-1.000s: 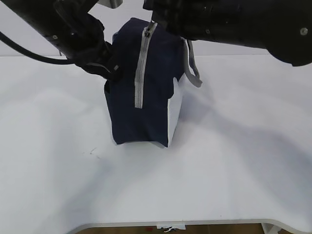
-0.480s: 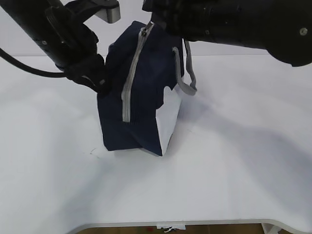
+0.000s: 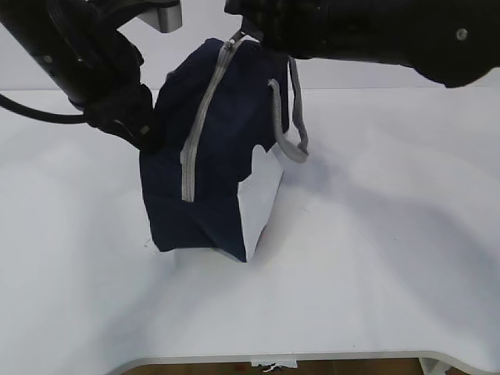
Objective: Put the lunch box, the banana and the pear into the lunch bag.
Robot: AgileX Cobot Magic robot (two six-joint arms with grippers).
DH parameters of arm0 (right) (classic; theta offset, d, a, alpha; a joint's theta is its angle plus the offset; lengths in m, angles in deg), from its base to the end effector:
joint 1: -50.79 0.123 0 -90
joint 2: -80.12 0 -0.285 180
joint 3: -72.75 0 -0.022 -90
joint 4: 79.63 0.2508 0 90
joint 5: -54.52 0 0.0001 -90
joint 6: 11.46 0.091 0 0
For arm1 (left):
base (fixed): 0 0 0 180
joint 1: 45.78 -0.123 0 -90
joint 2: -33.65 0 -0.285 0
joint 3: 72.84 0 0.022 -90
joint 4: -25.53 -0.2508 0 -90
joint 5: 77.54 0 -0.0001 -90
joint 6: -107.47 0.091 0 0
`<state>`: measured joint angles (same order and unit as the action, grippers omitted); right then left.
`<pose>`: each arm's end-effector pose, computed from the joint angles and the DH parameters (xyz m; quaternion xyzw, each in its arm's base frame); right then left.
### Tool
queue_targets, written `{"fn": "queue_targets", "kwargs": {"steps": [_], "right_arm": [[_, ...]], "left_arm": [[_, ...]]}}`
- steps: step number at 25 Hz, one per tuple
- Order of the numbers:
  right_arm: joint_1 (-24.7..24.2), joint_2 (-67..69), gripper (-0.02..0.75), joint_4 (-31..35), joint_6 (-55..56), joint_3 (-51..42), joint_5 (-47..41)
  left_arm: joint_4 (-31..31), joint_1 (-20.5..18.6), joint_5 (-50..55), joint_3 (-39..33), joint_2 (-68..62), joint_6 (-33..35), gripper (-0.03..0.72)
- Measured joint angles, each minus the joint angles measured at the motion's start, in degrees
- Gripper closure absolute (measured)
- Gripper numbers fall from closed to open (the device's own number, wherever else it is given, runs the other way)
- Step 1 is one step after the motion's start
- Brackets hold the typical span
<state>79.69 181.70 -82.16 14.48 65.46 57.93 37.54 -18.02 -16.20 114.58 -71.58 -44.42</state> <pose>0.3407 0.1884 0.3175 -0.0389 0.7949 0.2679 0.5431 0.3098 -0.1819 0.3024 0.4293 0.8795 -0.0988 0.1803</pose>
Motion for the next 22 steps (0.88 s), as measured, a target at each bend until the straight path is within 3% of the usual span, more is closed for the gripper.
{"fn": "queue_targets", "kwargs": {"steps": [22], "right_arm": [[-4.3,11.1,0.737,-0.7,-0.1,15.2,-12.6]], "left_arm": [[-2.0,0.0,5.4,0.0,2.8,0.0,0.692]]}}
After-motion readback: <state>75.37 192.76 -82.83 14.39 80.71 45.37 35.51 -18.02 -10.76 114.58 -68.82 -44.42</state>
